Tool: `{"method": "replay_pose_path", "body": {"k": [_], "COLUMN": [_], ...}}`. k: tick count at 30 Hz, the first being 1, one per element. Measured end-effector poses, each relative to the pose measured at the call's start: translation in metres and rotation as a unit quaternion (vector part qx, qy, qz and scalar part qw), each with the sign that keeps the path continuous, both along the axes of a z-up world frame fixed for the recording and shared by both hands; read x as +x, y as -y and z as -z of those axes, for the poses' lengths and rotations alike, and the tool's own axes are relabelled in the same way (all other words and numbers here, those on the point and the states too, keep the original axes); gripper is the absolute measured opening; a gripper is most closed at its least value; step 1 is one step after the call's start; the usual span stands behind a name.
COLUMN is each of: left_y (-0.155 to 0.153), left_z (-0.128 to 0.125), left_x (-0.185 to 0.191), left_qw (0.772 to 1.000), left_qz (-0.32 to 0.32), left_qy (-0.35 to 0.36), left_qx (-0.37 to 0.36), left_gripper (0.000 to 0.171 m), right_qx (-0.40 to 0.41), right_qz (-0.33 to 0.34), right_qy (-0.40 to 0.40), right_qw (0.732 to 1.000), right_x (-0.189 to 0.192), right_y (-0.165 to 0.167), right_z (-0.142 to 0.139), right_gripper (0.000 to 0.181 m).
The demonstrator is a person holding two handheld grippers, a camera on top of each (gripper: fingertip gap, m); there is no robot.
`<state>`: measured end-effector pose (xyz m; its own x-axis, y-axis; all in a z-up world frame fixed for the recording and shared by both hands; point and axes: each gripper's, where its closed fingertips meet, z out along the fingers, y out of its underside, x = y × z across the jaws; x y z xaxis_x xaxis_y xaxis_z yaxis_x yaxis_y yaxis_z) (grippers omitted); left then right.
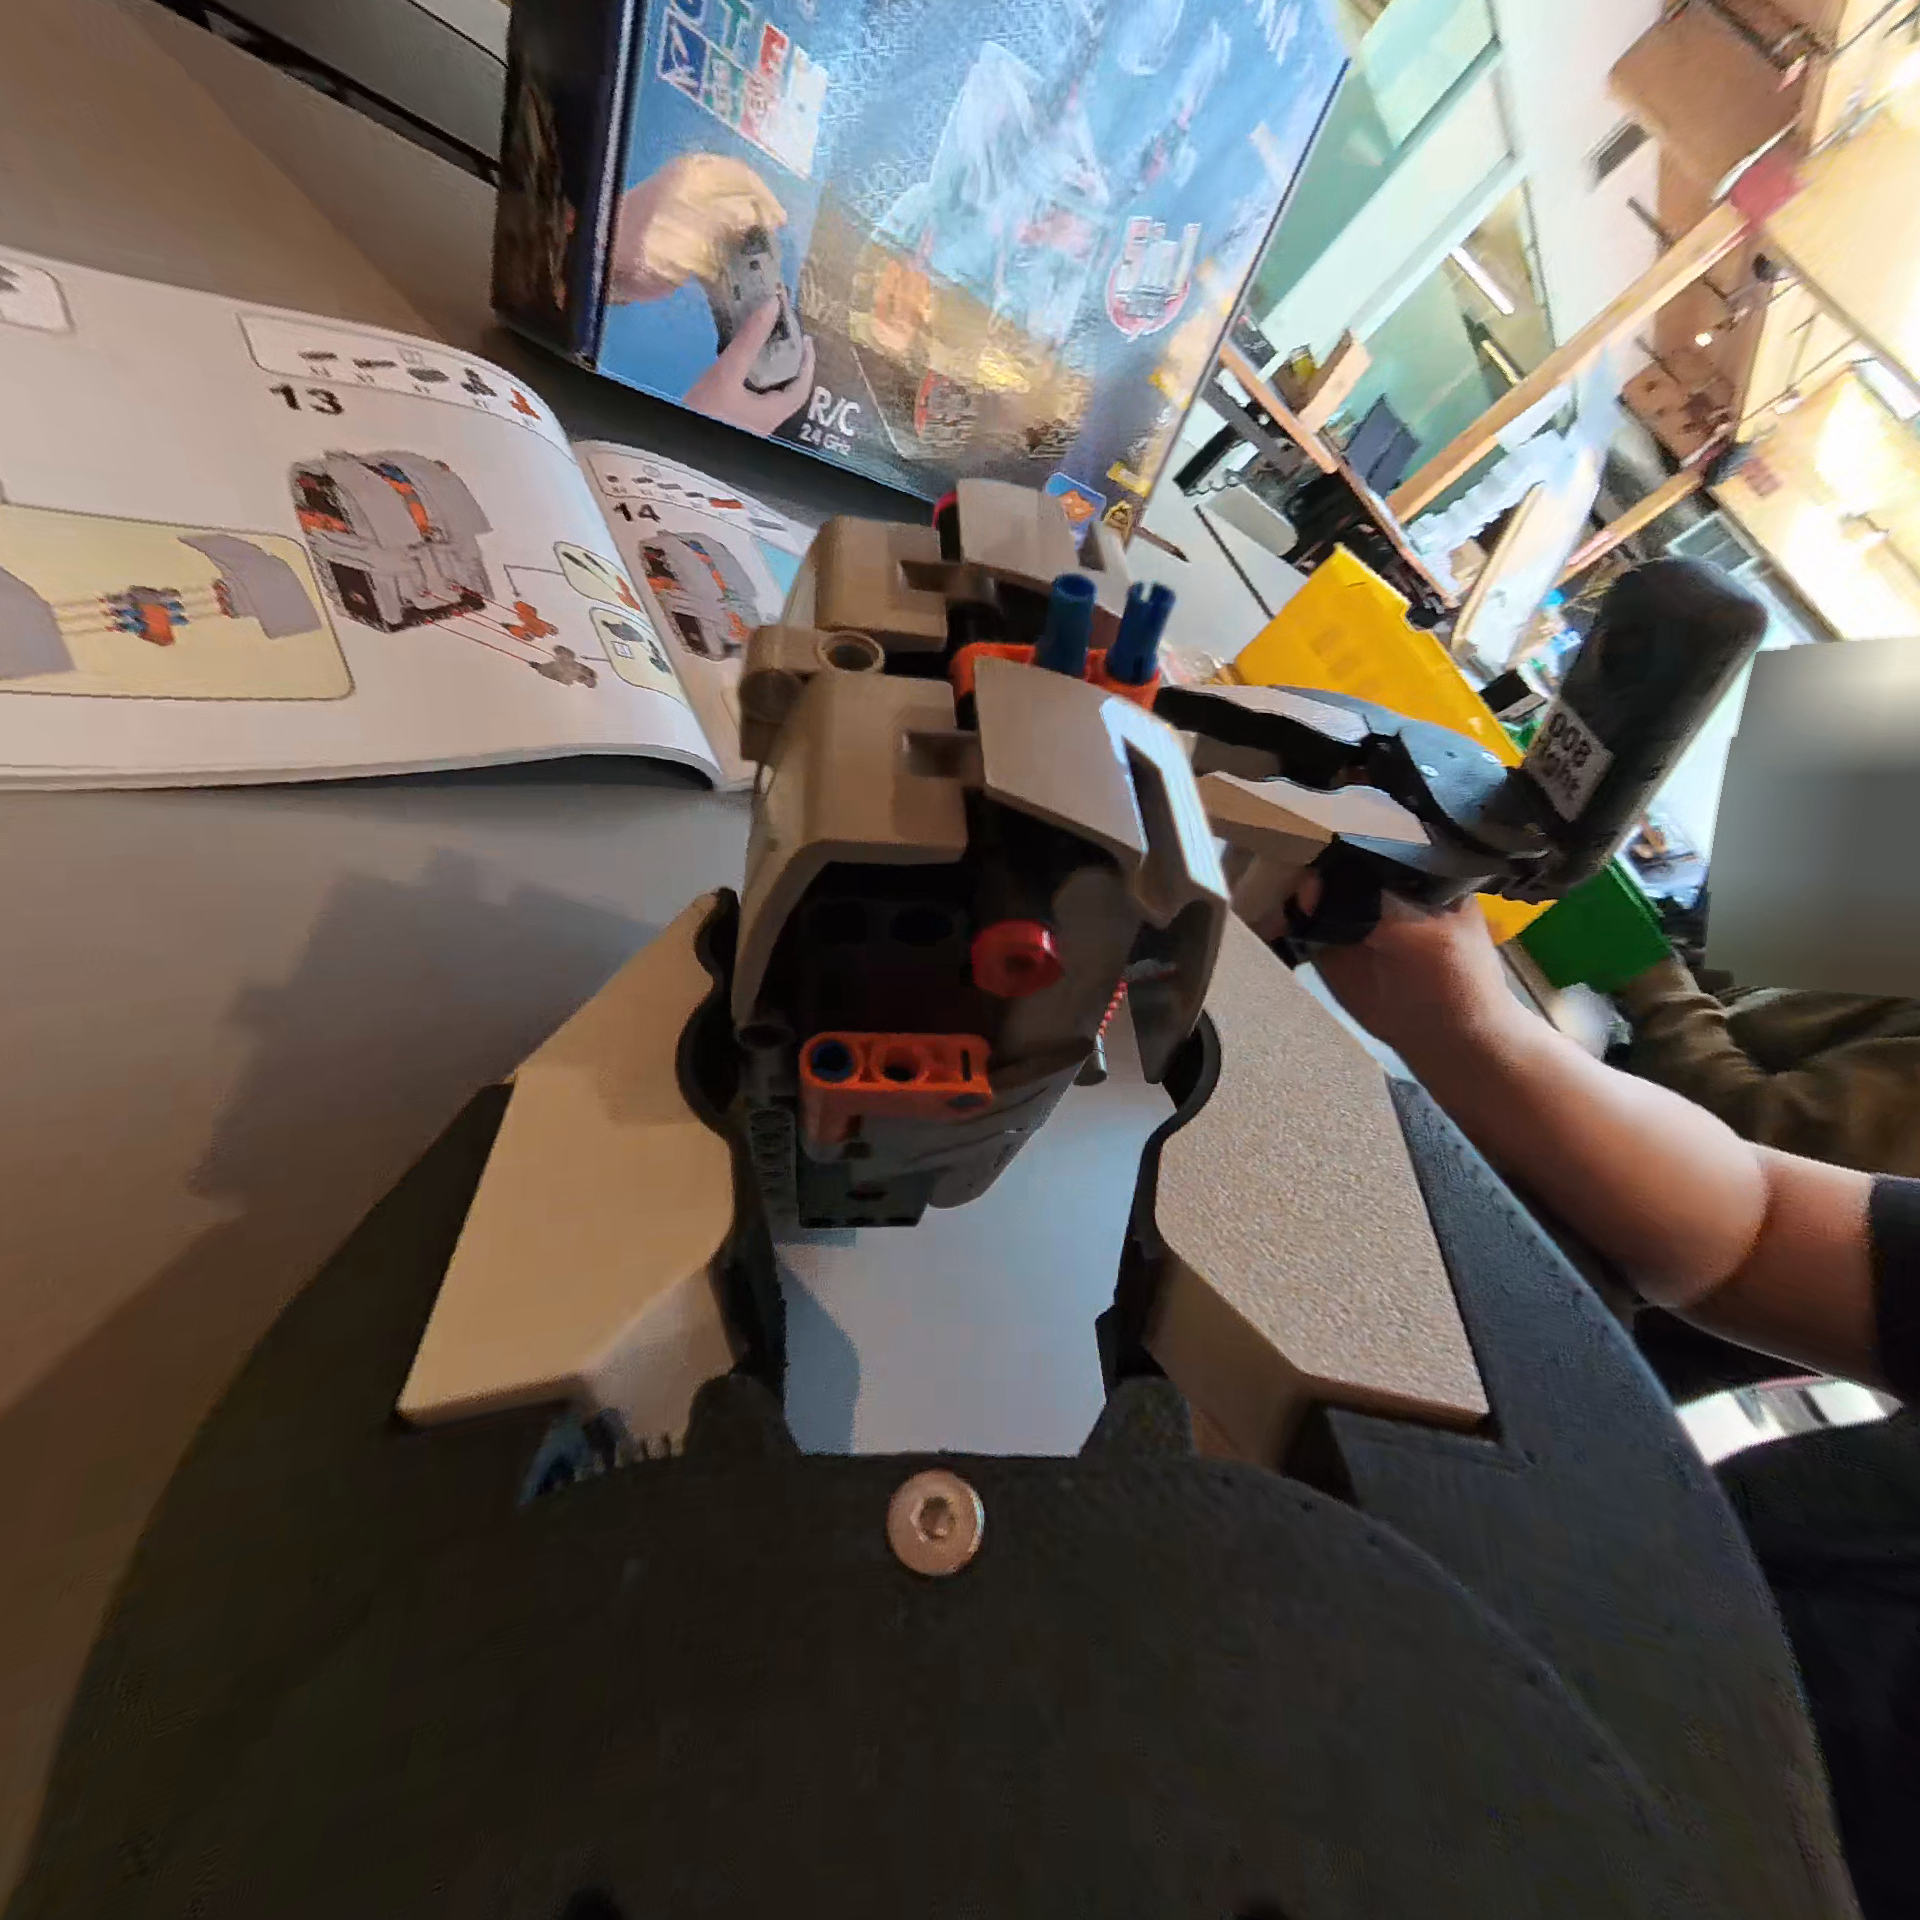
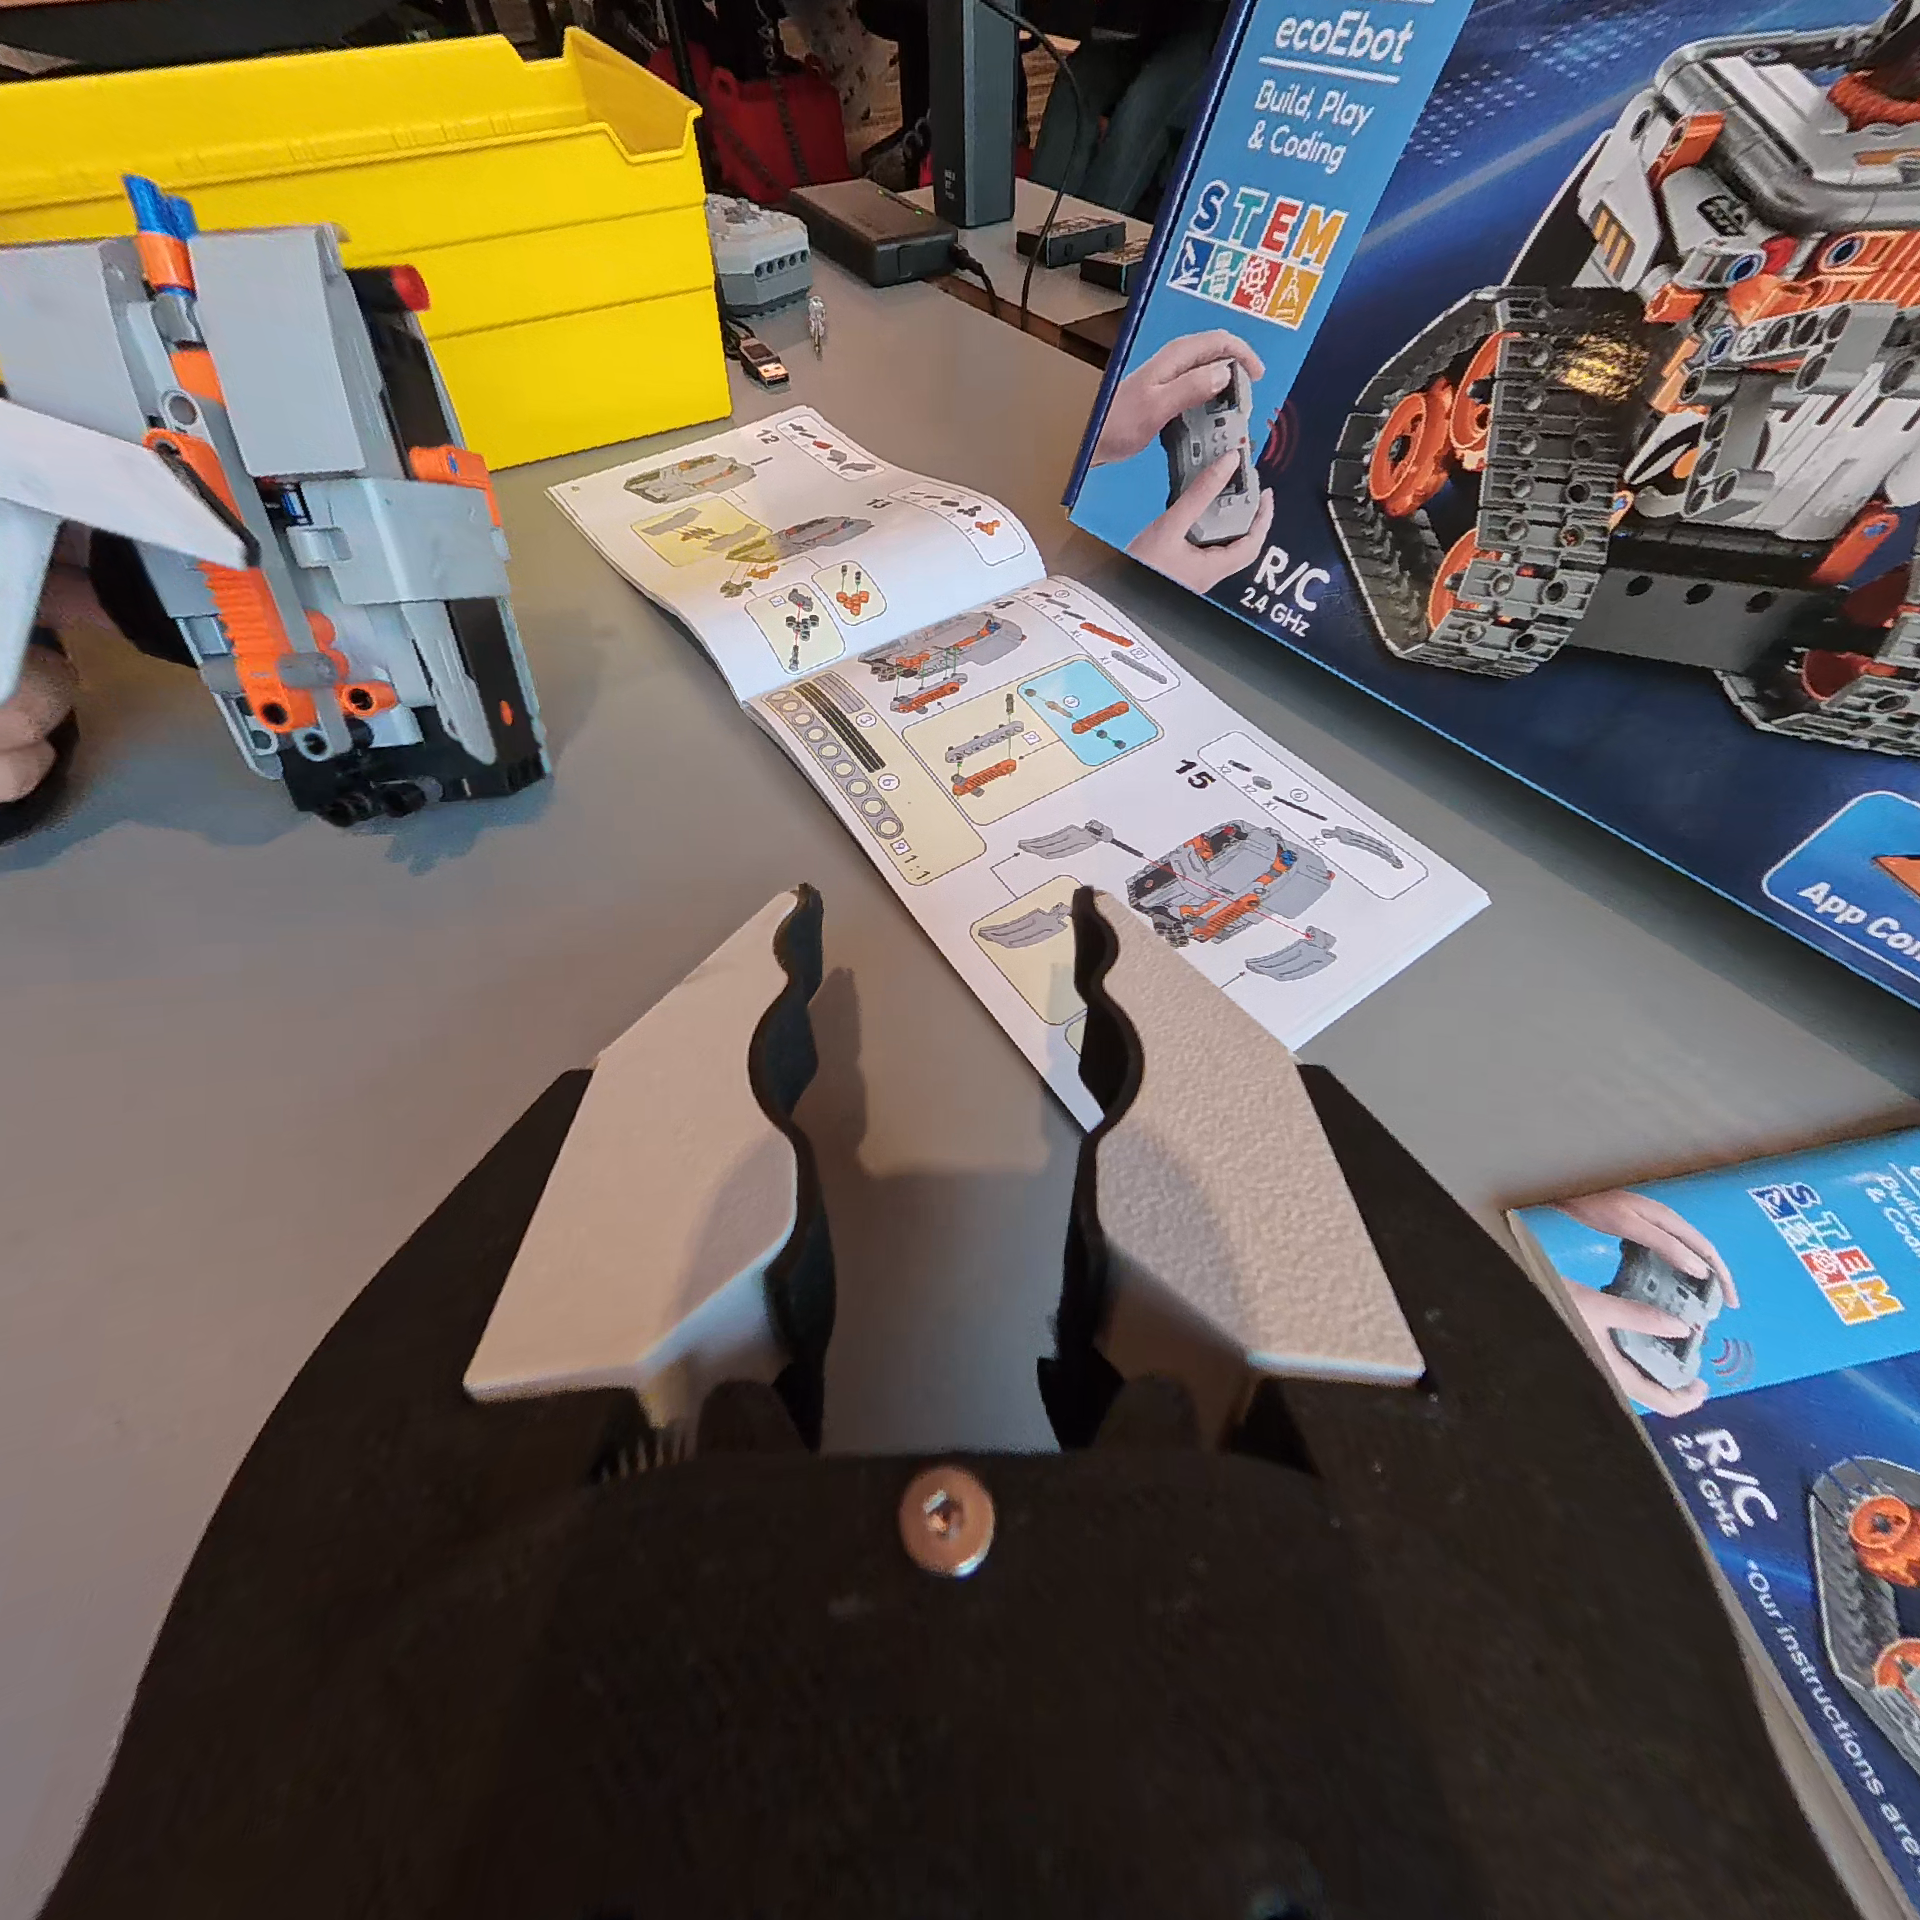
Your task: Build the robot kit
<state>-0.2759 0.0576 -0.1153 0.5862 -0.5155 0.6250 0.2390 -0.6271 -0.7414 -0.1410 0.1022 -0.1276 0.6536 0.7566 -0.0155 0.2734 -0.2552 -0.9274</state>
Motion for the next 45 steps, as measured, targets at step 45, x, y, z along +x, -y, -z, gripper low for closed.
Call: {"method": "replay_pose_path", "body": {"k": [45], "left_y": [0.004], "left_z": [-0.024], "left_x": [-0.004], "left_qw": [0.981], "left_qz": [0.010], "left_qy": [0.192], "left_qx": [-0.030], "left_gripper": [0.087], "right_qx": [0.012], "right_qz": [-0.053], "right_qy": [0.029], "right_qw": [0.998], "right_x": [-0.017], "right_y": [0.016], "right_z": [0.005], "right_gripper": [0.048]}}
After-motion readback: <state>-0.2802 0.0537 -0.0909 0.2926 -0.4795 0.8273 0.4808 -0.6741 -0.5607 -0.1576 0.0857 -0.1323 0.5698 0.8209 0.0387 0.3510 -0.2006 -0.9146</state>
